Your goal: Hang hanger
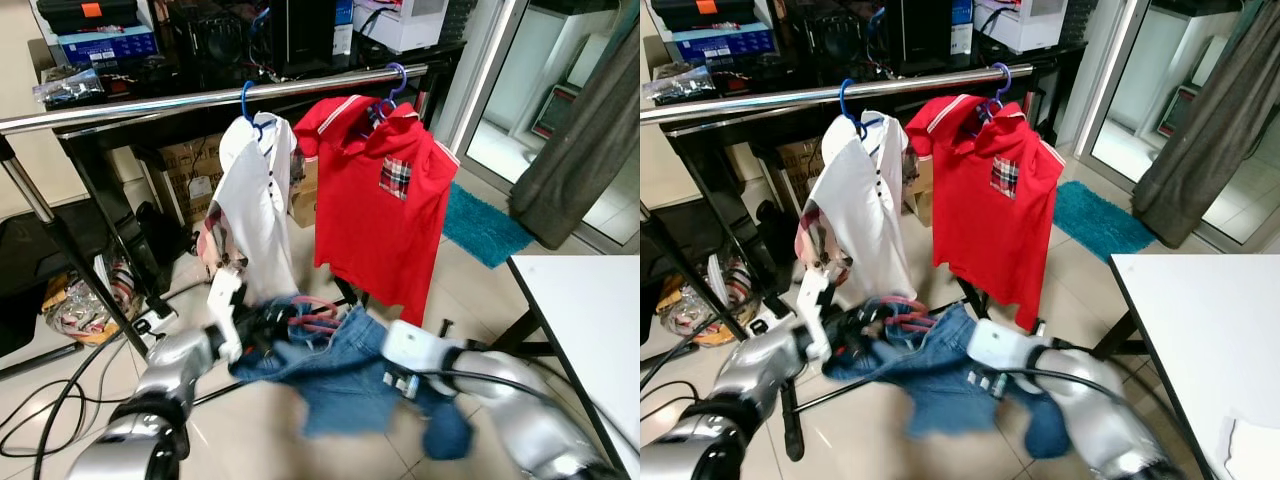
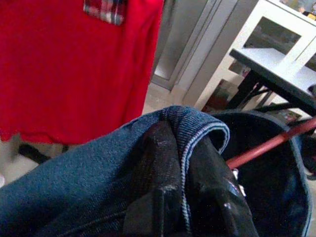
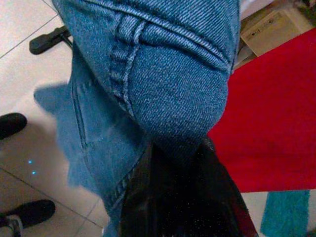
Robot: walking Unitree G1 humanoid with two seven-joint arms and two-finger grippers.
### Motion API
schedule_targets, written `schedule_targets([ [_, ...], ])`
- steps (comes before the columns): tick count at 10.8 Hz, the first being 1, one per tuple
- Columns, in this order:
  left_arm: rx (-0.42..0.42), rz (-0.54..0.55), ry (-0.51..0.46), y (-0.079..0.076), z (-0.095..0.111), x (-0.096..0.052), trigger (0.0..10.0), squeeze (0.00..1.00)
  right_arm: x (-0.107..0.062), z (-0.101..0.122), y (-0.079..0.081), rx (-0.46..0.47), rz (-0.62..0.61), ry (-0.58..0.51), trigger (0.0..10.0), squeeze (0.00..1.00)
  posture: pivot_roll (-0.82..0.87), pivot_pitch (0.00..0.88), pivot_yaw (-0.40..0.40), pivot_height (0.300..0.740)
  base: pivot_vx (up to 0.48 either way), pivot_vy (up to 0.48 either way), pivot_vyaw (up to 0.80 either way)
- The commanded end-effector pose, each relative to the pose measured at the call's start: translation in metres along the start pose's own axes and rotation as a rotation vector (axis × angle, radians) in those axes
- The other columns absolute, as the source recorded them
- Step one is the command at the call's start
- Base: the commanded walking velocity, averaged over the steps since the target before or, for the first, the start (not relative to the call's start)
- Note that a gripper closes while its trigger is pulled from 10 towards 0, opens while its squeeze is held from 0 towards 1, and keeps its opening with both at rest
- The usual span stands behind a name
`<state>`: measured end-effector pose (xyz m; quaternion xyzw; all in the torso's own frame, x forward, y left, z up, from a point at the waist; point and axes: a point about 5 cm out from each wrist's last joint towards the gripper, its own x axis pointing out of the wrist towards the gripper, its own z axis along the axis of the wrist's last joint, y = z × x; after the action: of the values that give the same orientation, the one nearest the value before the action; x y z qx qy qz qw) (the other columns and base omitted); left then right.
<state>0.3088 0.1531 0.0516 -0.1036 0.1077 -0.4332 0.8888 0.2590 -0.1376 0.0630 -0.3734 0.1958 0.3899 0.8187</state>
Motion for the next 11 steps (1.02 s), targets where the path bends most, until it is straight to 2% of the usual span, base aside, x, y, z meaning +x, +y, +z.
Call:
schedule_targets([
  [1, 0.070, -0.052, -0.010, -0.007, 0.011, 0.016, 0.0, 0.00, 0.005, 0.002, 0.000, 0.011, -0.028, 0.004, 10.0, 0.00, 0.03, 0.044, 0.005, 0.740, 0.000, 0.000, 0.00],
  [2, 0.107, -0.071, -0.026, -0.013, 0.017, 0.026, 0.0, 0.00, 0.009, 0.000, 0.000, 0.071, -0.050, -0.005, 10.0, 0.00, 0.03, 0.044, 0.005, 0.740, 0.000, 0.000, 0.00],
  [3, 0.138, -0.090, -0.021, -0.016, 0.018, 0.029, 0.0, 0.00, 0.010, 0.000, 0.000, 0.109, -0.069, -0.012, 10.0, 0.00, 0.04, 0.043, 0.006, 0.740, 0.000, 0.000, 0.00],
  [4, 0.186, -0.091, -0.009, -0.021, 0.016, 0.033, 0.0, 0.00, 0.012, -0.001, 0.000, 0.214, -0.114, -0.037, 10.0, 0.00, 0.04, 0.042, 0.007, 0.740, 0.000, 0.000, 0.00],
  [5, 0.210, -0.084, 0.006, -0.023, 0.013, 0.035, 0.0, 0.00, 0.012, -0.001, 0.000, 0.255, -0.140, -0.058, 10.0, 0.00, 0.04, 0.042, 0.008, 0.740, 0.000, 0.000, 0.00],
  [6, 0.240, -0.103, 0.046, -0.029, 0.004, 0.035, 4.0, 0.00, 0.009, 0.011, -0.004, 0.355, -0.207, -0.218, 10.0, 0.00, 0.04, 0.041, 0.011, 0.740, 0.000, 0.000, 0.00],
  [7, 0.292, -0.096, 0.070, -0.034, -0.004, 0.033, 10.0, 0.00, 0.001, 0.014, -0.003, 0.365, -0.237, -0.303, 10.0, 0.00, 0.04, 0.042, 0.014, 0.740, 0.000, 0.000, 0.00],
  [8, 0.319, -0.071, 0.061, -0.038, -0.010, 0.033, 10.0, 0.00, -0.004, 0.012, 0.000, 0.398, -0.252, -0.337, 10.0, 0.00, 0.04, 0.042, 0.014, 0.740, 0.000, 0.000, 0.00],
  [11, 0.306, 0.049, -0.034, -0.045, -0.012, 0.037, 10.0, 0.00, -0.006, 0.010, 0.008, 0.468, -0.279, -0.397, 10.0, 0.00, 0.04, 0.040, 0.017, 0.740, 0.000, 0.000, 0.00],
])
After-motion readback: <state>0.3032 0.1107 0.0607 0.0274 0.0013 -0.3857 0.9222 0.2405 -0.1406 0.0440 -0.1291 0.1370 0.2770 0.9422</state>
